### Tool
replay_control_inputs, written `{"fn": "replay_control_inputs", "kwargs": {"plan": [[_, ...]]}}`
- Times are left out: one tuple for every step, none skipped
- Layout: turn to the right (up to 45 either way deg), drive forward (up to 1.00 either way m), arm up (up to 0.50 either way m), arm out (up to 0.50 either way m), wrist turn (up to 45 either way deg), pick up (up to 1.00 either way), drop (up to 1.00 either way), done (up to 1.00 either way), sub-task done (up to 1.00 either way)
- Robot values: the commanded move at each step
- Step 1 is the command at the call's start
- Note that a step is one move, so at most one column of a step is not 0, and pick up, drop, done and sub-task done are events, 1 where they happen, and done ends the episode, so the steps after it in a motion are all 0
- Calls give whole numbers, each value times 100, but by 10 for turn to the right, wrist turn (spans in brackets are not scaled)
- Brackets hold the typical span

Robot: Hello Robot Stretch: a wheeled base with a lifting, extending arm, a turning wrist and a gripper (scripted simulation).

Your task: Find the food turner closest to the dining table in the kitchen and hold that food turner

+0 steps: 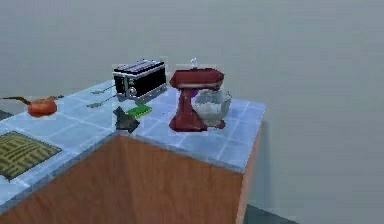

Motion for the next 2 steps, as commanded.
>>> {"fn": "replay_control_inputs", "kwargs": {"plan": [[-450,0,0,0,0,0,0,0,0],[-450,0,0,0,0,0,0,0,0]]}}
